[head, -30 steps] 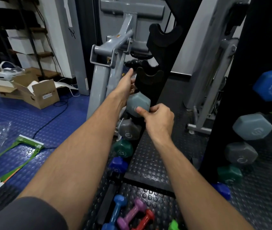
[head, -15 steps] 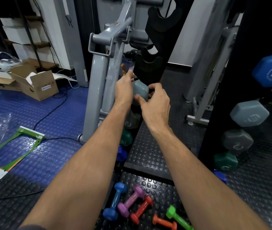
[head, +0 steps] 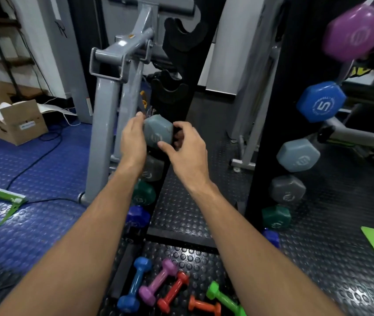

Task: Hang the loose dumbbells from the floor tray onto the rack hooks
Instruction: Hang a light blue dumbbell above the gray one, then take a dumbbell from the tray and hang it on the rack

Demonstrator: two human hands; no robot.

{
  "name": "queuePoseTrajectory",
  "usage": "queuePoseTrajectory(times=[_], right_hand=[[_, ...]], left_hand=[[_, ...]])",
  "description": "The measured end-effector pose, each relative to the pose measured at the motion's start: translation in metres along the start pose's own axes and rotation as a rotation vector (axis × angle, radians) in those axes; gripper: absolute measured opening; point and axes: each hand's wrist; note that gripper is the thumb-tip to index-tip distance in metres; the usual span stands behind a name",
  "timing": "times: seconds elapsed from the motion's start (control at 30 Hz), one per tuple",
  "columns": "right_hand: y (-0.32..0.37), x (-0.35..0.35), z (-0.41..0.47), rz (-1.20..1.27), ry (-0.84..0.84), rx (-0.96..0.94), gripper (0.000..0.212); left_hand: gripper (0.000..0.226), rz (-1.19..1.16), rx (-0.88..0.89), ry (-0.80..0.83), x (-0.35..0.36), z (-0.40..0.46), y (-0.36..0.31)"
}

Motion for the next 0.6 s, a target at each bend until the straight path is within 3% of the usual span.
queuePoseTrajectory(times=[0.1, 0.27, 0.5, 0.6], right_hand=[[-0.027, 0.004, -0.024, 0.027, -0.002, 0.073, 0.05], [-0.084, 0.011, -0.071, -0.013, 0.121, 0.221, 0.042], [-0.165, 0.024, -0.124, -0.154, 0.412, 0.483, 0.029], [-0.197, 0.032, -0.153, -0.224, 0.522, 0.574, 0.025]], left_hand=[[0.022, -0.016, 0.016, -0.202, -0.017, -0.034, 0.033], [0.027, 0.108, -0.091, -0.496, -0.042, -0.088, 0.127], [0.02, 0.302, -0.319, -0.535, -0.051, -0.151, 0.225], [0.021, 0.397, -0.48, -0.456, -0.056, -0.175, 0.26]])
Point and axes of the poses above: each hand's wrist, its own z-axis towards the middle knuckle, its own x-axis out of the palm, y = z × x
